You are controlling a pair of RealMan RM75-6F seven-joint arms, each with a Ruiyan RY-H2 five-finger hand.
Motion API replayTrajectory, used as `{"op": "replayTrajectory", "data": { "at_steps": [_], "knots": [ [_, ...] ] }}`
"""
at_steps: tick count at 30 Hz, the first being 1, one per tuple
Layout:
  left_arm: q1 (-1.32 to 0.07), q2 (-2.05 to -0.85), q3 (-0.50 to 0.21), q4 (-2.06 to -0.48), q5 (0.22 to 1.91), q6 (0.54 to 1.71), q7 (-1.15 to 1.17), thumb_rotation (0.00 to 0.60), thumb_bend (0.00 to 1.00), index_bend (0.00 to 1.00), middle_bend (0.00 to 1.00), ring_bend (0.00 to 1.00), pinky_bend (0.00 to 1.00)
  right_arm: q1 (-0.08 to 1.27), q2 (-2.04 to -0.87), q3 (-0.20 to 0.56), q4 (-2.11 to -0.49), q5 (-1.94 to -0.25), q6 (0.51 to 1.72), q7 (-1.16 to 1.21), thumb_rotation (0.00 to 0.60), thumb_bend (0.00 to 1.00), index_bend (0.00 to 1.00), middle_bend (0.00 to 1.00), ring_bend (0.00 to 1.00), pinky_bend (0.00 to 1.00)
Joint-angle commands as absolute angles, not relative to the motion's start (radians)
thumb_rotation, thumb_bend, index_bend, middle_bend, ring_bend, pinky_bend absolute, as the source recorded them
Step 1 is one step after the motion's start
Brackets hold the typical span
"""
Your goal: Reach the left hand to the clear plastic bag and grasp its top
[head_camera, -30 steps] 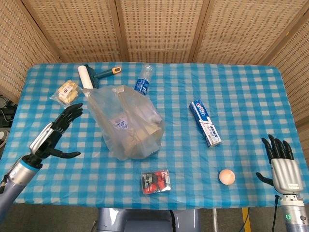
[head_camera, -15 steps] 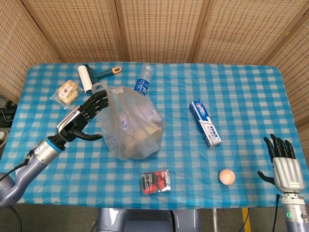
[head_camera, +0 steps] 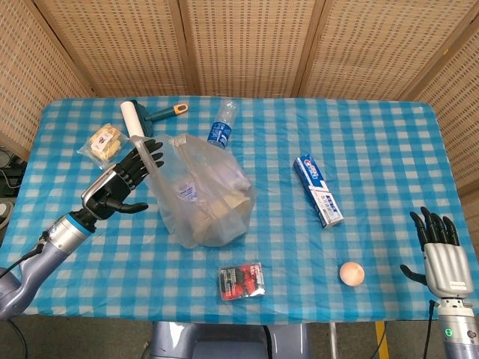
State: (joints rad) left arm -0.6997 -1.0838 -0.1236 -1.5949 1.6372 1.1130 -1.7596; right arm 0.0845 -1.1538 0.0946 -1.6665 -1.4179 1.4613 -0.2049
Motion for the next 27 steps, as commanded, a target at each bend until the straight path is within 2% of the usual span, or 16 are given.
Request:
{"op": "replayTrajectory", "data": {
  "at_steps": [1, 12, 27],
  "knots": [
    [-0.716, -1.092, -0.119, -1.582, 1.653, 1.117, -1.781, 0.6, 0.0, 0.0, 0.0, 0.0, 0.0, 0.085, -1.156, 0.093, -1.668, -1.419, 1.461, -0.21, 0.6, 0.0, 0.0, 0.0, 0.0, 0.0],
    [-0.805, -1.104, -0.105, -1.62, 1.695, 1.066, -1.761, 0.6, 0.0, 0.0, 0.0, 0.0, 0.0, 0.087, -1.154, 0.097, -1.664, -1.405, 1.456, -0.204, 0.6, 0.0, 0.0, 0.0, 0.0, 0.0],
    [-0.921, -1.113, -0.173, -1.654, 1.59, 0.951, -1.677, 0.6, 0.0, 0.0, 0.0, 0.0, 0.0, 0.087, -1.151, 0.103, -1.66, -1.392, 1.455, -0.193, 0.6, 0.0, 0.0, 0.0, 0.0, 0.0]
  ]
}}
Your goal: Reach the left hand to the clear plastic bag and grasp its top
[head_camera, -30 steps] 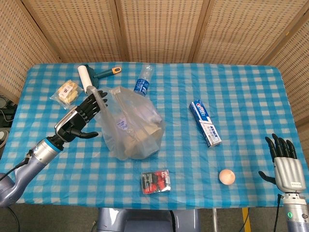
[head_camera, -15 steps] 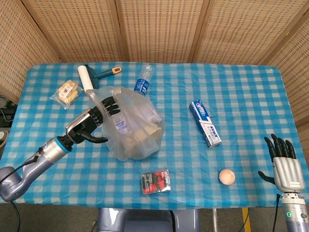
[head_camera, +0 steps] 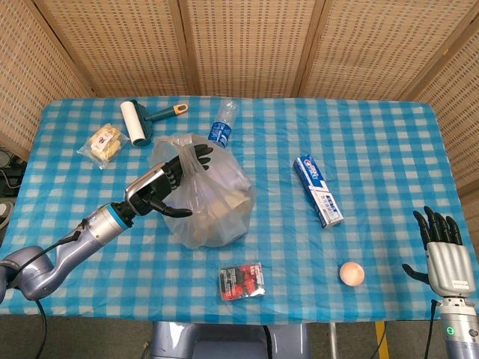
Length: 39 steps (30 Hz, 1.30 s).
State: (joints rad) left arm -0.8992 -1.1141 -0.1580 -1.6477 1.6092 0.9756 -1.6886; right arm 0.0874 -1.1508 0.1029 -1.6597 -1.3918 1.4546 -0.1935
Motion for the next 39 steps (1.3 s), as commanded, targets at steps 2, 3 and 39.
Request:
{"op": "replayTrajectory", "data": {
  "at_steps": [2, 3, 39],
  "knots": [
    [-0.942, -1.111, -0.188, -1.658, 1.574, 0.926, -1.664, 0.6, 0.0, 0.0, 0.0, 0.0, 0.0, 0.087, -1.15, 0.103, -1.661, -1.392, 1.456, -0.193, 0.6, 0.0, 0.0, 0.0, 0.0, 0.0],
    [-0.95, -1.11, -0.195, -1.66, 1.567, 0.917, -1.657, 0.6, 0.0, 0.0, 0.0, 0.0, 0.0, 0.087, -1.15, 0.103, -1.661, -1.391, 1.457, -0.193, 0.6, 0.0, 0.0, 0.0, 0.0, 0.0],
    [-1.075, -1.245, -0.447, -1.655, 1.195, 0.629, -1.589, 0.6, 0.0, 1.0, 0.94, 0.89, 0.97, 0.094, -1.156, 0.108, -1.648, -1.364, 1.438, -0.196, 0.6, 0.0, 0.0, 0.0, 0.0, 0.0]
  ]
}}
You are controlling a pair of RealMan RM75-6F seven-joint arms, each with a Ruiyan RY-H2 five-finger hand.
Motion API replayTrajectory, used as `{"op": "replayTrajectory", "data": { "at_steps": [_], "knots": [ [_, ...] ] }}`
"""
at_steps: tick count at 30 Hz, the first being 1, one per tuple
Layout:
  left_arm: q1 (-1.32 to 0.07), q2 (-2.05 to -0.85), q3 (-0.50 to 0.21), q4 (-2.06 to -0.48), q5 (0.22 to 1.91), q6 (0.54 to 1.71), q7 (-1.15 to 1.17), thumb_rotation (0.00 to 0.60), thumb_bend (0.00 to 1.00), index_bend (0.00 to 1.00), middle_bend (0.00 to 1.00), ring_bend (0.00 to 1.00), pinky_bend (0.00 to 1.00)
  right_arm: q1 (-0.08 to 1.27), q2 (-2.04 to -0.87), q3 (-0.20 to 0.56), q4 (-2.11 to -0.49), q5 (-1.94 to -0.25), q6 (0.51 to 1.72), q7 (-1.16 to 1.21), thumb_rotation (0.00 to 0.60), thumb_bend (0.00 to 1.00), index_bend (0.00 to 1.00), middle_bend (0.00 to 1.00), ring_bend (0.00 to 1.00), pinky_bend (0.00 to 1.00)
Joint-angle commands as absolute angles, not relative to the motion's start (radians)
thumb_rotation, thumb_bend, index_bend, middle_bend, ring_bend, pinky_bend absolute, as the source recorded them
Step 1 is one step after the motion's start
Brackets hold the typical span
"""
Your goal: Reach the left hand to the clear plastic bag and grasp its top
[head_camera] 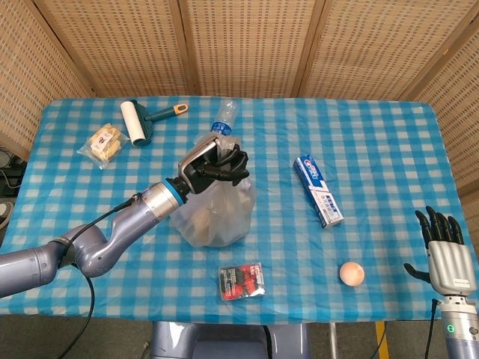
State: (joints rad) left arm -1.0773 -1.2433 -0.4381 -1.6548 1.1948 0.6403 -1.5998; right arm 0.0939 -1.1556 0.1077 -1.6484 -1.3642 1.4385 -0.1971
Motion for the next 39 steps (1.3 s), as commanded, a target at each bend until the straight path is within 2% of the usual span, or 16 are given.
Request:
{"op": "replayTrajectory", "data": {
  "at_steps": [1, 5, 6, 7, 9, 11, 24, 34, 39],
  "knots": [
    [-1.071, -1.244, -0.451, -1.655, 1.2, 0.622, -1.585, 0.6, 0.0, 1.0, 0.96, 0.92, 1.0, 0.094, -1.155, 0.108, -1.648, -1.363, 1.438, -0.195, 0.6, 0.0, 0.0, 0.0, 0.0, 0.0],
    [-1.055, -1.234, -0.458, -1.65, 1.235, 0.61, -1.584, 0.6, 0.01, 1.0, 1.0, 0.98, 1.0, 0.094, -1.155, 0.108, -1.648, -1.363, 1.439, -0.196, 0.6, 0.0, 0.0, 0.0, 0.0, 0.0],
    [-1.051, -1.233, -0.459, -1.648, 1.239, 0.611, -1.582, 0.6, 0.06, 1.0, 1.0, 0.98, 1.0, 0.094, -1.155, 0.108, -1.649, -1.363, 1.439, -0.196, 0.6, 0.0, 0.0, 0.0, 0.0, 0.0],
    [-1.045, -1.234, -0.461, -1.644, 1.243, 0.618, -1.577, 0.6, 0.25, 1.0, 1.0, 0.99, 1.0, 0.094, -1.155, 0.108, -1.649, -1.364, 1.44, -0.196, 0.6, 0.0, 0.0, 0.0, 0.0, 0.0],
    [-1.033, -1.232, -0.465, -1.637, 1.241, 0.634, -1.561, 0.6, 0.8, 1.0, 1.0, 0.99, 1.0, 0.094, -1.155, 0.108, -1.649, -1.364, 1.441, -0.196, 0.6, 0.0, 0.0, 0.0, 0.0, 0.0],
    [-1.017, -1.22, -0.468, -1.643, 1.226, 0.656, -1.516, 0.6, 1.0, 1.0, 1.0, 0.99, 1.0, 0.093, -1.155, 0.107, -1.65, -1.366, 1.442, -0.196, 0.6, 0.0, 0.0, 0.0, 0.0, 0.0],
    [-0.98, -1.112, -0.547, -1.798, 1.099, 0.773, -1.179, 0.6, 1.0, 1.0, 1.0, 1.0, 1.0, 0.092, -1.153, 0.107, -1.657, -1.367, 1.448, -0.197, 0.6, 0.0, 0.0, 0.0, 0.0, 0.0],
    [-1.025, -0.985, -0.663, -1.922, 0.927, 0.777, -0.976, 0.6, 1.0, 1.0, 1.0, 1.0, 1.0, 0.091, -1.152, 0.108, -1.655, -1.364, 1.448, -0.194, 0.6, 0.0, 0.0, 0.0, 0.0, 0.0],
    [-1.035, -0.964, -0.684, -1.953, 0.832, 0.784, -0.917, 0.6, 1.0, 1.0, 1.0, 1.0, 1.0, 0.09, -1.15, 0.108, -1.656, -1.367, 1.451, -0.191, 0.6, 0.0, 0.0, 0.0, 0.0, 0.0]
  ]
}}
